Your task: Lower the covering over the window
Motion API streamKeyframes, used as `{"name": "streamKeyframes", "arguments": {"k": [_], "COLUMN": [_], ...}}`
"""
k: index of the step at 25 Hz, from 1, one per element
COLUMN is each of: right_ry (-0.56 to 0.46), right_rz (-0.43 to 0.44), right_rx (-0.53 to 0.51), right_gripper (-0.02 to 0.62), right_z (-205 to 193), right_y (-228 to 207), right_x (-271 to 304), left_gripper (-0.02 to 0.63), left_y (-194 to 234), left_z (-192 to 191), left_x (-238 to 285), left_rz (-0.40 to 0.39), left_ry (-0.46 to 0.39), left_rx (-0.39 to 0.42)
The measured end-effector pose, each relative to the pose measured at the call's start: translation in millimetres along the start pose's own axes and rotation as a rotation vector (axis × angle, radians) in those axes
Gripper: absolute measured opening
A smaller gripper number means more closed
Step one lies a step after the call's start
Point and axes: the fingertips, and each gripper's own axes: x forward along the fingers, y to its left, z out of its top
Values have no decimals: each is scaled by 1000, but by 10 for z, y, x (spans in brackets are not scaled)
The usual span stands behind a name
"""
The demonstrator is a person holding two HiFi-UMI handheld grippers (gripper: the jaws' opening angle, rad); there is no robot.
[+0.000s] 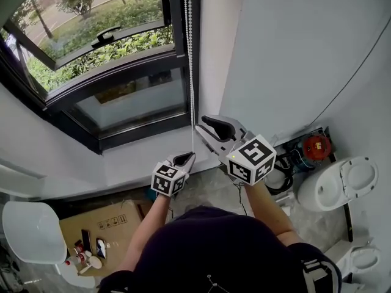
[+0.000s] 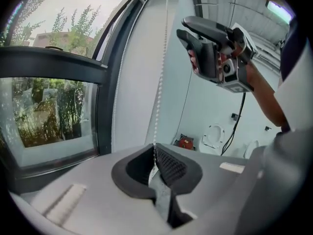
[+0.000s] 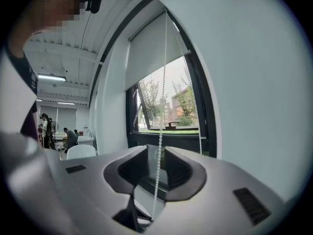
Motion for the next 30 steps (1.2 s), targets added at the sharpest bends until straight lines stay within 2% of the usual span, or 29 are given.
{"name": "streamKeyframes", "arguments": {"k": [7,13,18,22,26,30], "right_ry": [-57,-64,-71,-72,-48,1], "right_rz": [-13,-27,-21,-8,-19,-18], "right_rx": [-51,-82,-76,-55,-99,-84], "right_gripper": [101,97,32,23,23,21], "right_z": [367,539,553,547,533,357], "right_y": [-37,-69,-50,-24,-17,-44], "right_x": [114,210,257,258,267,300], "left_gripper": [21,15,15,15,15,15], "left_y": [-48,-51,-50,-53,-53,-76], "left_z": [-14,-44,-61,-60,-55,-198], "left_x": [30,37,30,24,17,69], "left_rz": [-11,-10,-4,-15,-20,-48], "left_ry": [3,12,6,-5,-36,34], "left_rx": [17,25,23,6,2,-6]}}
